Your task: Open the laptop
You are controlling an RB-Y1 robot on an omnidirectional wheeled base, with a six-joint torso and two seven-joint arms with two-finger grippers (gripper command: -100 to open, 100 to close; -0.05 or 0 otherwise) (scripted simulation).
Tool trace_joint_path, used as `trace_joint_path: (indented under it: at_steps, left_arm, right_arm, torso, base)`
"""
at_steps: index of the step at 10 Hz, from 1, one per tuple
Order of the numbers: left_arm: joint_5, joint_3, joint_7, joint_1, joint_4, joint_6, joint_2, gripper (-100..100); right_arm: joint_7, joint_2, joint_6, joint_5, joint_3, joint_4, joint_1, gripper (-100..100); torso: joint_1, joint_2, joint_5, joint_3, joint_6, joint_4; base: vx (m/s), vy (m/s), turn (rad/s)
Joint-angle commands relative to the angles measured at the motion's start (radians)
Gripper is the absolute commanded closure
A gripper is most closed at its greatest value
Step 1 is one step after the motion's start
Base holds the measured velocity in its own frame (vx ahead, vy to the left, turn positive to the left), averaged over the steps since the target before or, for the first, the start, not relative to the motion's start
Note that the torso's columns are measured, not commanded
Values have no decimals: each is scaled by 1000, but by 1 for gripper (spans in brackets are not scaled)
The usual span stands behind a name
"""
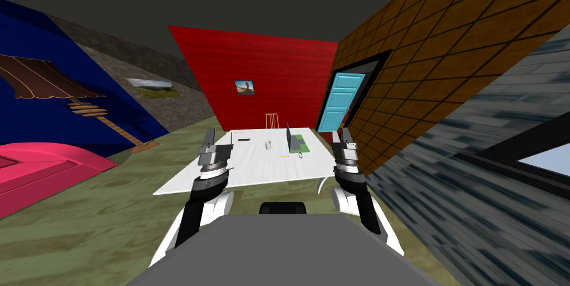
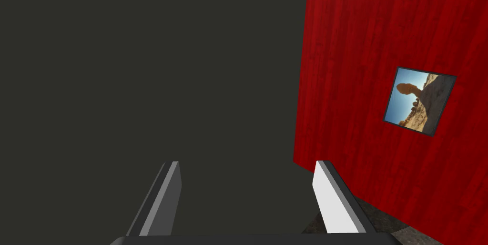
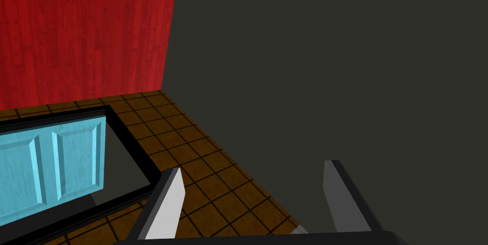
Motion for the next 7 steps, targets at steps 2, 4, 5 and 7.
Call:
trace_joint_path:
  at_steps: [2, 4, 5, 7]
  left_arm:
    - [0, 0, 0, 0, 0, 0, 0, 0]
    - [0, 0, 0, 0, 0, 0, 0, 0]
    - [0, 0, 0, 0, 0, 0, 0, 0]
    - [0, 0, 0, 0, 0, 0, 0, 0]
  right_arm:
    - [0, 0, 0, 0, 0, 0, 0, 0]
    - [0, 0, 0, 0, 0, 0, 0, 0]
    - [0, 0, 0, 0, 0, 0, 0, 0]
    - [0, 0, 0, 0, 0, 0, 0, 0]
  torso:
    - [0, 104, 0, -209, 0, 105]
    - [0, 248, 0, -497, 0, 248]
    - [0, 322, 0, -644, 0, 322]
    - [0, 470, 0, -939, 0, 470]
  base:
    - [0, 0, 0]
    - [0, 0, 0]
    - [0, 0, 0]
    - [0, 0, 0]
